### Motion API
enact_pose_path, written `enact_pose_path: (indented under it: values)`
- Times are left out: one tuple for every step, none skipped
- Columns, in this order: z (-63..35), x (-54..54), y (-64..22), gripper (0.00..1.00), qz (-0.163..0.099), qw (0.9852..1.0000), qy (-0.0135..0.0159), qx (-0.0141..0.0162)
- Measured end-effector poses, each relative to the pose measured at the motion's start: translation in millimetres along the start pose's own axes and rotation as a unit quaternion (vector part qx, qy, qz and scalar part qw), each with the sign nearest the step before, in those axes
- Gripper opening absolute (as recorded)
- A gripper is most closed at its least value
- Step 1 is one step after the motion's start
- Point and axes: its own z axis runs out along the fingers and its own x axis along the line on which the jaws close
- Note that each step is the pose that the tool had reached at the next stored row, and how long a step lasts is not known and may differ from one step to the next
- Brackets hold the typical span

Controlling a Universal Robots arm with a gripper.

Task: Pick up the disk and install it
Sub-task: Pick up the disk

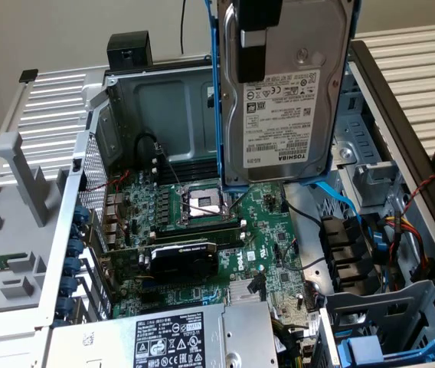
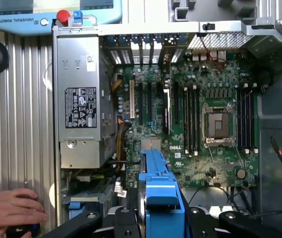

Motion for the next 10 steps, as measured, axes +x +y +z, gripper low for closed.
enact_pose_path:
  values:
    - [-1.0,0.0,-2.4,0.37,0.0,1.0,-0.0011,0.0001]
    - [-2.0,0.0,-4.9,0.37,0.0,1.0,-0.0021,0.0001]
    - [-3.2,0.0,-7.5,0.37,0.0,1.0,-0.0029,0.0001]
    - [-4.4,0.0,-10.2,0.37,0.0,1.0,-0.0034,0.0001]
    - [-5.4,0.2,-12.4,0.37,0.0,1.0,-0.0036,0.0001]
    - [-6.2,0.7,-14.5,0.37,0.0,1.0,-0.0036,0.0]
    - [-6.9,1.4,-16.3,0.37,0.0,1.0,-0.0036,0.0001]
    - [-7.6,2.1,-17.8,0.37,0.0,1.0,-0.0036,0.0001]
    - [-8.4,3.1,-19.3,0.37,0.0,1.0,-0.0036,0.0001]
    - [-9.1,4.2,-20.5,0.37,0.0,1.0,-0.0036,0.0001]
